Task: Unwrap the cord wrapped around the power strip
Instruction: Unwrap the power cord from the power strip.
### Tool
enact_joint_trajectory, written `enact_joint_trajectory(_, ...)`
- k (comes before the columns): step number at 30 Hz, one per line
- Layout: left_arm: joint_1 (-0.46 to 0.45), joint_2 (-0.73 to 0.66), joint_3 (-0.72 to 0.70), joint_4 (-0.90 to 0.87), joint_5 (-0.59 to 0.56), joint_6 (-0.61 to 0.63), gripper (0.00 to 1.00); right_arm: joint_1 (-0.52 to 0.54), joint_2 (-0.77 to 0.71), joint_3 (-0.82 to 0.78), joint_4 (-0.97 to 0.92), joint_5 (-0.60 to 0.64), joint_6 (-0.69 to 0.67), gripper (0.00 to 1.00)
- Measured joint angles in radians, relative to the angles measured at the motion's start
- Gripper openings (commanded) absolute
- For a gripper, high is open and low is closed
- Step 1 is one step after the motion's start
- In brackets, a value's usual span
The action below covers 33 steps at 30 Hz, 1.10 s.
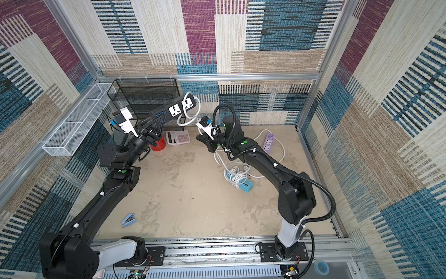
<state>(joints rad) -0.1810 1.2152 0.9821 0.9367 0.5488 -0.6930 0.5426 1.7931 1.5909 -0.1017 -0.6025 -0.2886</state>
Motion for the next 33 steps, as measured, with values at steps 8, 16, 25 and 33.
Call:
enact_joint_trajectory(8, 0.000, 0.011, 0.003, 0.017, 0.000, -0.020, 0.00, -0.002, 0.150, 0.193, 0.000, 0.009, 0.019, 0.00)
enact_joint_trajectory(16, -0.001, 0.026, 0.014, 0.055, 0.029, -0.070, 0.00, -0.019, 0.266, 0.334, -0.019, 0.011, 0.027, 0.00)
enact_joint_trajectory(25, -0.022, 0.043, 0.028, 0.104, 0.084, -0.121, 0.00, -0.145, 0.618, 1.079, -0.191, 0.010, 0.072, 0.00)
enact_joint_trajectory(33, -0.024, 0.049, 0.028, 0.103, 0.086, -0.121, 0.00, -0.254, 0.488, 0.966, -0.199, 0.045, 0.113, 0.00)
